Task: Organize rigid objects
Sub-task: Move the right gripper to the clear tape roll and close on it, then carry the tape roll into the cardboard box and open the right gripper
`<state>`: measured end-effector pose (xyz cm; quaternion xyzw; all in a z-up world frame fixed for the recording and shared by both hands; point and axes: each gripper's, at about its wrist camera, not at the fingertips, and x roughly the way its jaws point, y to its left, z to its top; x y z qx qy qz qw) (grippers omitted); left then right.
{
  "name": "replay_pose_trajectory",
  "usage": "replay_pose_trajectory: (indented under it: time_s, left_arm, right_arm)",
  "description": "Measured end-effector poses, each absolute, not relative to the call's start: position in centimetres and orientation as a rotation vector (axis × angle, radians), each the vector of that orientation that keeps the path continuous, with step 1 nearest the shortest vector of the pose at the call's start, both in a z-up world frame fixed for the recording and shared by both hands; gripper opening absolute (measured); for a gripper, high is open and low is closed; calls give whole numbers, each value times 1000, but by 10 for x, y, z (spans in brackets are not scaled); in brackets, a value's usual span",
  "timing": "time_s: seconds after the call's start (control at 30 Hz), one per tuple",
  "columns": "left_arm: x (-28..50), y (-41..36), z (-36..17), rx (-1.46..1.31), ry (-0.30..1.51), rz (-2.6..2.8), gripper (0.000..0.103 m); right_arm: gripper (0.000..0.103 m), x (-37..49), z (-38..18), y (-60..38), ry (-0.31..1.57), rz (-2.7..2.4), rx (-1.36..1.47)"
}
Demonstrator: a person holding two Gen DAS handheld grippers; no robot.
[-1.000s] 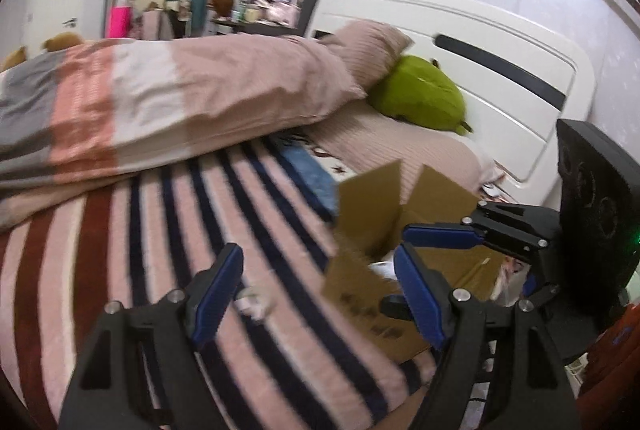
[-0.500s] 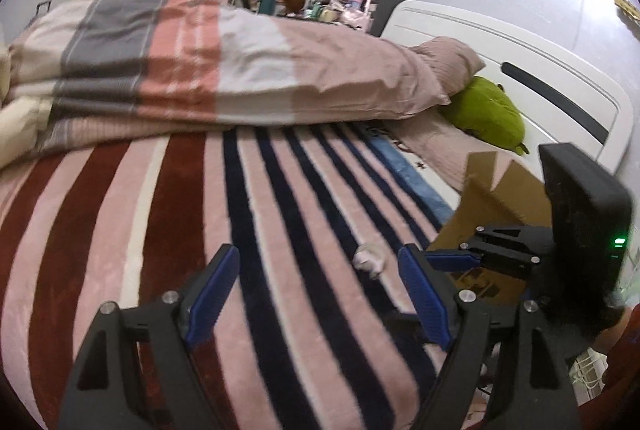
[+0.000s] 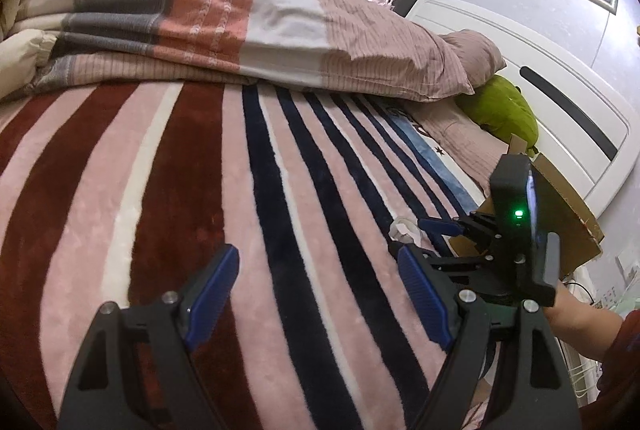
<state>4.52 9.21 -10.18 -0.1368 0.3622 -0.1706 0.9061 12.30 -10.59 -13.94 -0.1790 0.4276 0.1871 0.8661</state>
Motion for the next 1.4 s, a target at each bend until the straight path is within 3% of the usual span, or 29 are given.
replay_pose_trajectory:
  time_s: [0.4,0.47,0.53,0.6,0.63,0.8,0.83,0.87,0.93,1.2,1.37,1.4]
  left_arm:
    - [36,80,-88,-247,737,-348,79]
    - [35,78,-86,-244,736,-350,79]
    - [34,75,-82,-247,738,-361,79]
    - [32,71,-76,-256,741,-382,79]
    - [30,68,-73,-253,738,-390,79]
    - [20,50,-49,-208,712,-394,79]
    - [19,49,-46,-206,707,-396,79]
    - [18,48,-44,-202,704,-394,79]
    - [18,47,-43,-192,698,-382,79]
    - [37,56,-70,-211,754,-365,79]
    - [46,54,-81,-243,777,-384,79]
    - [45,52,-80,-240,776,-386,79]
  right_arm:
    - [52,129,-144,-119,926,351,-335]
    - [38,130,-146,-120,937,378,-309]
    - [34,126,-144,-118,915,405,-311]
    - [2,117,-138,-112,884,449,-331]
    - [0,110,-133,-109,879,489,-326]
    - [0,79,-103,-96,794,560,-376]
    - [13,77,-101,-95,792,555,-392]
    - [40,80,-102,-95,810,545,-394]
    - [59,89,-108,-100,829,529,-364]
    - [59,137,-146,-108,864,523,-292]
    - [31,139,-145,-106,847,562,-266]
    - [21,136,-144,-105,840,568,-275]
